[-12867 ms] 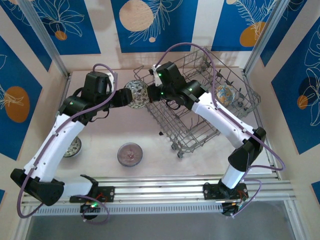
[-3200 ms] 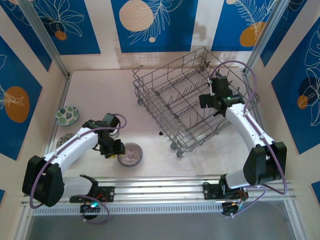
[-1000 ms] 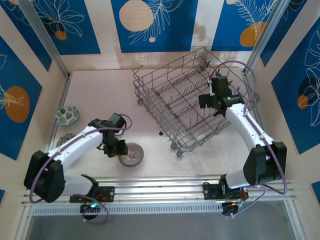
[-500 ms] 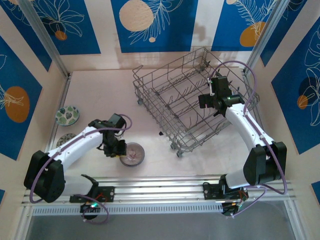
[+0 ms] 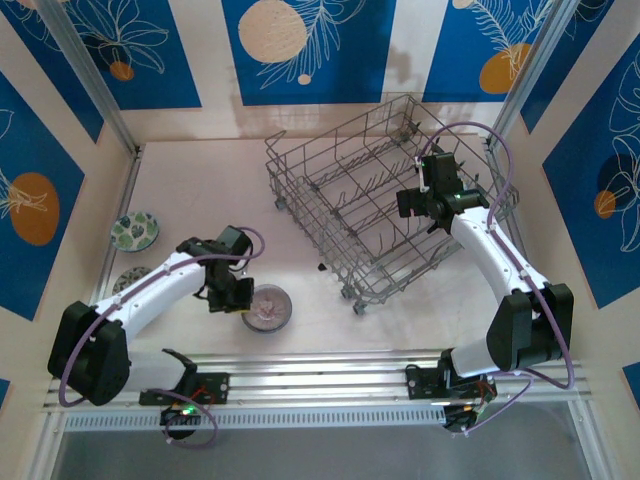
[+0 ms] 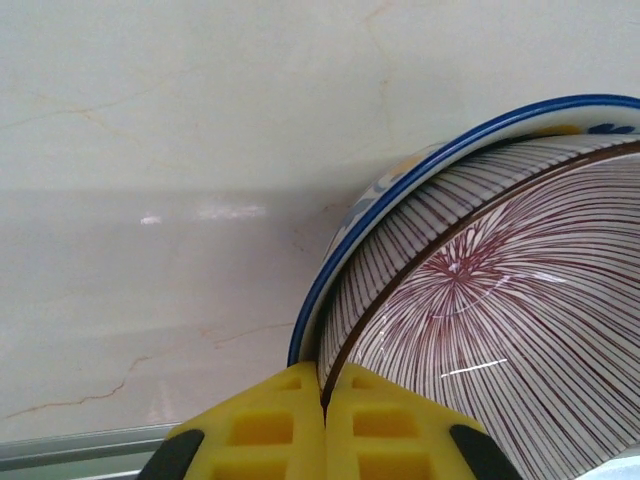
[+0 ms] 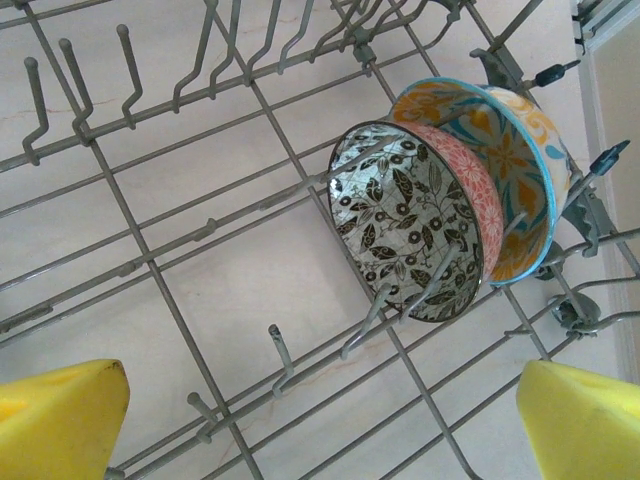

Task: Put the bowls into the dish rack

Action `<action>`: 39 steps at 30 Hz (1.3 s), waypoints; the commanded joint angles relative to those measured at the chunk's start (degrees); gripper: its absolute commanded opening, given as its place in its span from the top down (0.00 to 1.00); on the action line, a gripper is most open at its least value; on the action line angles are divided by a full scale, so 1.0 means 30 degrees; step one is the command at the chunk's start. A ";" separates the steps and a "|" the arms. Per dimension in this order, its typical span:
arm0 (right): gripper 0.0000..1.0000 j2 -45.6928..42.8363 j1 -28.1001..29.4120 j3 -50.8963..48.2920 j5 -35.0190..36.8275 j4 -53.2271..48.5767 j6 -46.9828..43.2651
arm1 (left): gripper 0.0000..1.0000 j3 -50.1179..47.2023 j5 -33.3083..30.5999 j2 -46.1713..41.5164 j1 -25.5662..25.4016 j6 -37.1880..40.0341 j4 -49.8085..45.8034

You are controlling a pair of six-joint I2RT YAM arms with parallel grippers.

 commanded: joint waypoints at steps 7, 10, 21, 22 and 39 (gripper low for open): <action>0.03 -0.0966 0.0465 0.1457 -0.1812 -0.1447 0.0443 | 1.00 0.1611 0.0423 -0.1638 -0.0246 0.0556 0.0419; 0.04 -0.0888 0.0812 0.2275 -0.2349 -0.2217 0.0416 | 1.00 0.1911 0.0364 -0.2057 -0.0191 0.0671 0.0419; 0.18 -0.0013 0.3933 0.6891 -0.4676 -0.5162 0.0337 | 1.00 0.4848 -0.0051 -0.3396 0.1224 0.2278 -0.0223; 0.20 0.0188 0.4334 0.7458 -0.5116 -0.5410 0.0381 | 1.00 0.5496 -0.0197 -0.3341 0.1403 0.2443 -0.0254; 0.40 0.3431 0.9223 1.4493 -1.0562 -0.7400 0.2143 | 1.00 1.2300 -0.2522 -0.1582 0.1431 0.2943 0.2201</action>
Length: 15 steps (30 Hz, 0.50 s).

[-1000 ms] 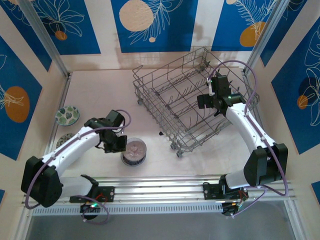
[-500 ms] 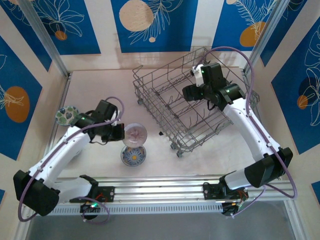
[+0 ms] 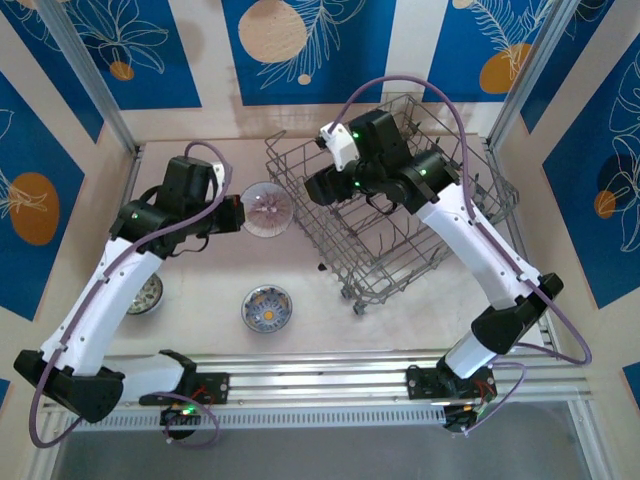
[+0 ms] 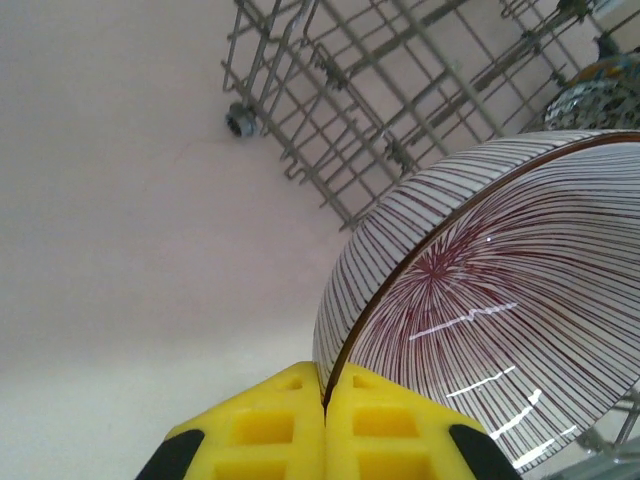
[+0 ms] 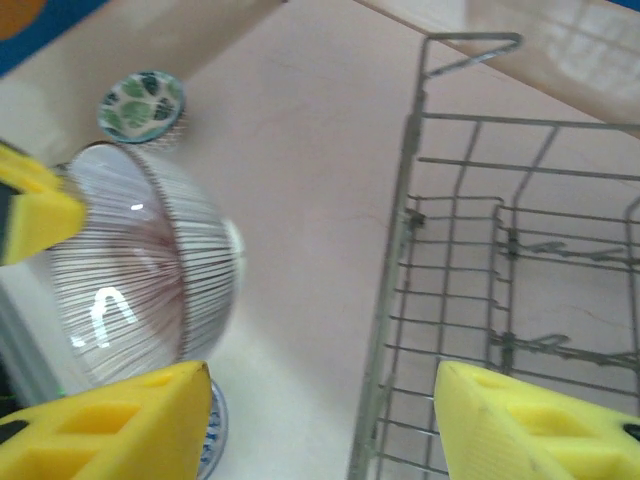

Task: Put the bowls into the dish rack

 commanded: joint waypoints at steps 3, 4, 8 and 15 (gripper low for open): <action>0.40 0.0417 0.0109 0.0851 -0.2751 -0.0580 0.1117 | 1.00 0.0730 -0.0516 0.0168 -0.0209 -0.0297 0.2065; 0.41 0.0481 0.0077 0.0741 -0.2915 -0.0496 0.1260 | 1.00 0.0729 -0.0624 0.0188 -0.0247 -0.0374 0.2178; 0.42 0.0992 0.0101 0.0716 -0.3080 -0.0473 0.1695 | 1.00 0.0752 -0.0987 0.0009 -0.0446 -0.0598 0.2636; 0.47 0.2008 0.0096 0.1177 -0.3057 -0.0225 0.2449 | 1.00 0.0880 -0.1519 -0.0132 -0.0838 -0.0834 0.3066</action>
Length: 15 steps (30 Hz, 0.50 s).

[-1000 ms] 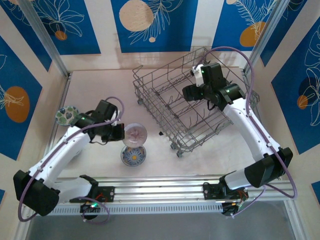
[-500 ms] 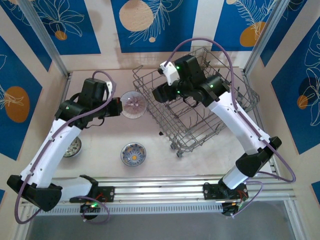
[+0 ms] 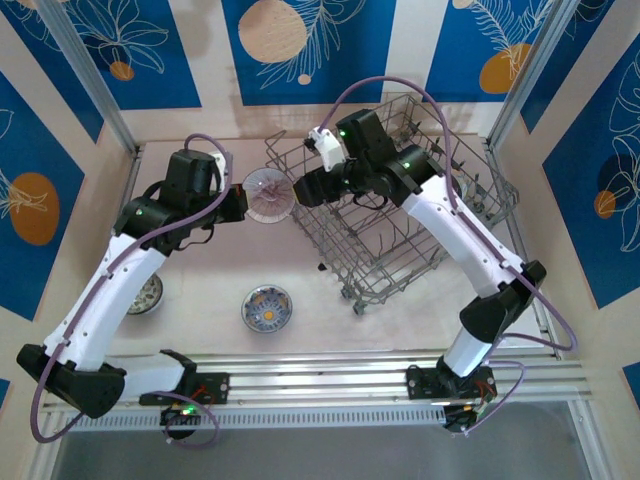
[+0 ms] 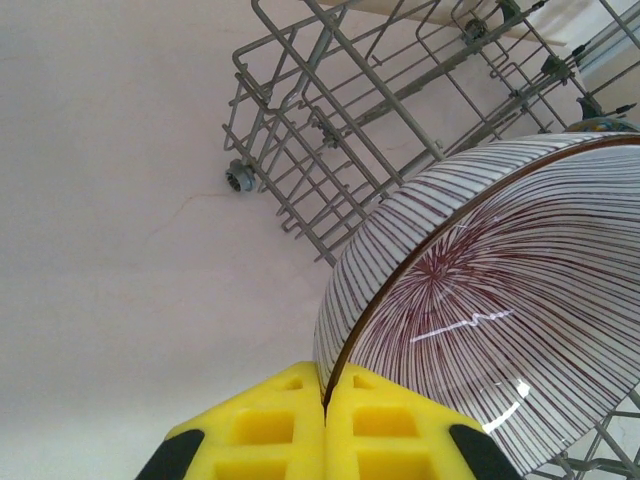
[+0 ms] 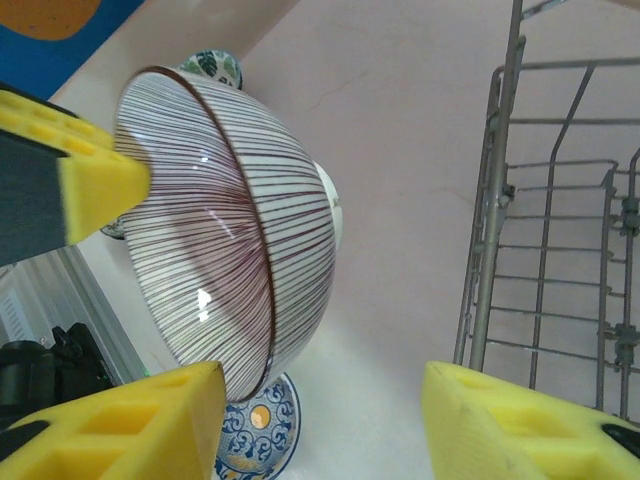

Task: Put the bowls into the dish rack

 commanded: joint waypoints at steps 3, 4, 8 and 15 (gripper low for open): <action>0.51 0.0557 0.0120 0.0728 -0.0574 0.0089 0.0870 | 1.00 0.0652 -0.0786 -0.0436 -0.0527 -0.0423 0.1601; 0.51 0.0574 0.0101 0.0657 -0.0541 0.0200 0.0935 | 1.00 0.0593 -0.0796 -0.0480 -0.0589 -0.0477 0.1667; 0.61 0.0660 0.0130 0.0536 0.0178 0.0308 0.1226 | 1.00 0.0533 -0.1109 -0.0531 -0.0823 -0.0631 0.1873; 0.76 0.0730 0.0448 0.0433 0.1455 0.0538 0.1291 | 1.00 0.0138 -0.1328 -0.0488 -0.1337 -0.1187 0.2223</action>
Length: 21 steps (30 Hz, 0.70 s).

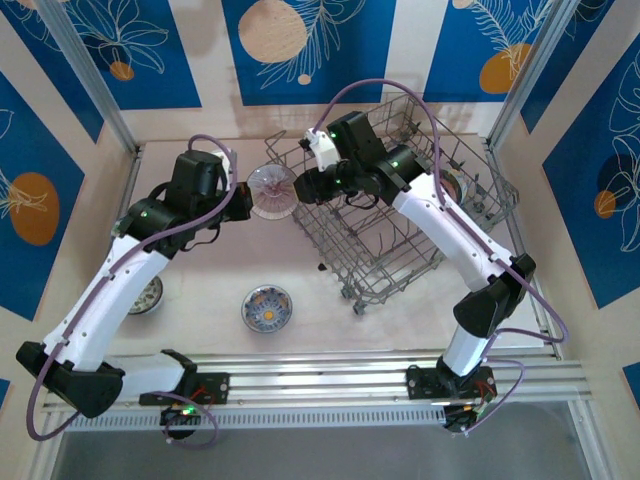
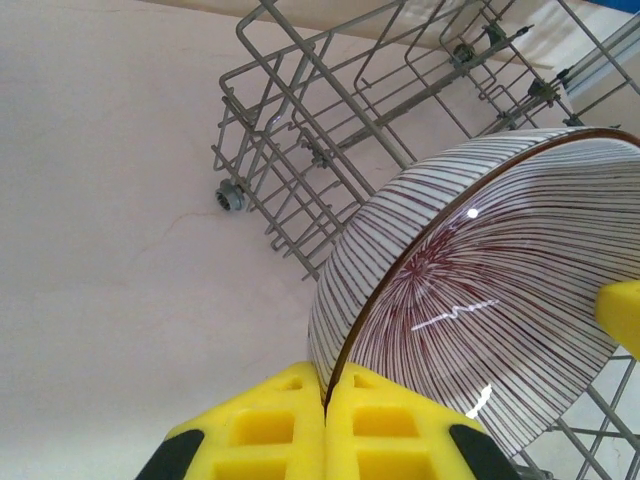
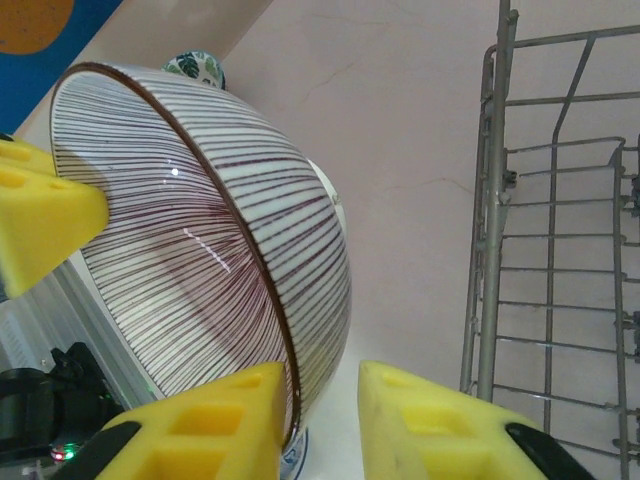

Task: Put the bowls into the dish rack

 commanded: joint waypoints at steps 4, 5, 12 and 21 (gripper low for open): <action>0.88 0.0191 0.0556 0.0564 0.1827 -0.0061 -0.0270 | 1.00 0.0081 -0.0128 -0.0400 -0.0506 -0.0708 0.1556; 0.89 0.0191 0.0571 0.0565 0.1952 -0.0027 -0.0312 | 1.00 0.0114 -0.0101 -0.0386 -0.0518 -0.0716 0.1535; 1.00 -0.0094 0.0802 0.0331 0.3253 0.0395 -0.0496 | 1.00 0.0179 0.0411 -0.0097 -0.0686 -0.0776 0.1528; 1.00 -0.1001 0.0869 -0.0421 0.4502 0.1444 -0.0283 | 0.91 0.0440 0.0890 0.0200 -0.0797 -0.0818 0.1534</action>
